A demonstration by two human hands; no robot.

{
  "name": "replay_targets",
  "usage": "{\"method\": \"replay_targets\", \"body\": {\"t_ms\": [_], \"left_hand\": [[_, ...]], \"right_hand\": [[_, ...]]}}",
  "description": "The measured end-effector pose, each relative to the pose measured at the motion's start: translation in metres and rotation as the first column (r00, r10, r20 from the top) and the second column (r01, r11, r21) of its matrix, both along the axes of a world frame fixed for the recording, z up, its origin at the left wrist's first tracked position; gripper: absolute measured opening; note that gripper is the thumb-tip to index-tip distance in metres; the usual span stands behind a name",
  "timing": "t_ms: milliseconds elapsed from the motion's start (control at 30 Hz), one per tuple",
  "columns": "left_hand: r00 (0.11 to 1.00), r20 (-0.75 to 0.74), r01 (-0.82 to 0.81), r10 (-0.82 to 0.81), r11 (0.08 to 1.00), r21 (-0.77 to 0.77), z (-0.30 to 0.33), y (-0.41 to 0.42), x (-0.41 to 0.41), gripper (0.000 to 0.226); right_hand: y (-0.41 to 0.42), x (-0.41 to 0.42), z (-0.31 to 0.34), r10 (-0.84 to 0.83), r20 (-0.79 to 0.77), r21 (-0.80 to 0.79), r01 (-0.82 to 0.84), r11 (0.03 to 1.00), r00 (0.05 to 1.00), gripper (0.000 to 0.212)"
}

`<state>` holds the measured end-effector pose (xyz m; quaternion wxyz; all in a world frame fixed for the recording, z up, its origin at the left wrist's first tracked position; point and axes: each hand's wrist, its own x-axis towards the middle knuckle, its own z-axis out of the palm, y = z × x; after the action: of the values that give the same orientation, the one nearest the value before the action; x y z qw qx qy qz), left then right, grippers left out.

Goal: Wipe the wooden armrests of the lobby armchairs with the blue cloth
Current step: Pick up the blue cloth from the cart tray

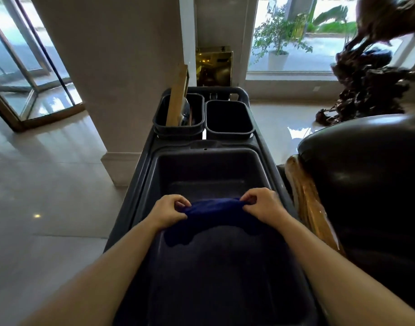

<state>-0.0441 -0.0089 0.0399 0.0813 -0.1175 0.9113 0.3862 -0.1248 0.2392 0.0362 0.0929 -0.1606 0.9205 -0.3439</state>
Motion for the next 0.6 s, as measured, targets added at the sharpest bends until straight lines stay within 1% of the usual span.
{"method": "replay_targets", "body": {"t_ms": [67, 200, 367, 500, 600], "left_hand": [[0.998, -0.042, 0.04, -0.039, 0.999, 0.024, 0.025, 0.008, -0.001, 0.027], [0.985, -0.116, 0.135, -0.126, 0.988, 0.073, 0.073, 0.037, -0.002, 0.027], [0.943, -0.267, 0.226, -0.197, 0.97, 0.084, 0.127, 0.105, -0.005, 0.028], [0.914, -0.316, 0.287, -0.253, 0.956, 0.064, 0.151, 0.179, -0.014, 0.029], [0.91, -0.311, 0.302, -0.276, 0.952, 0.04, 0.151, 0.241, -0.023, 0.029]], "right_hand": [[0.012, 0.007, 0.029, -0.027, -0.05, -0.01, 0.026, 1.0, 0.998, 0.019], [0.05, 0.018, 0.089, -0.07, -0.149, 0.034, 0.075, 0.997, 0.986, 0.019], [0.12, 0.032, 0.151, -0.098, -0.244, 0.071, 0.118, 0.99, 0.965, 0.019], [0.194, 0.034, 0.175, -0.127, -0.288, 0.069, 0.153, 0.986, 0.949, 0.017], [0.258, 0.028, 0.174, -0.125, -0.259, 0.074, 0.148, 0.986, 0.958, 0.015]]}}
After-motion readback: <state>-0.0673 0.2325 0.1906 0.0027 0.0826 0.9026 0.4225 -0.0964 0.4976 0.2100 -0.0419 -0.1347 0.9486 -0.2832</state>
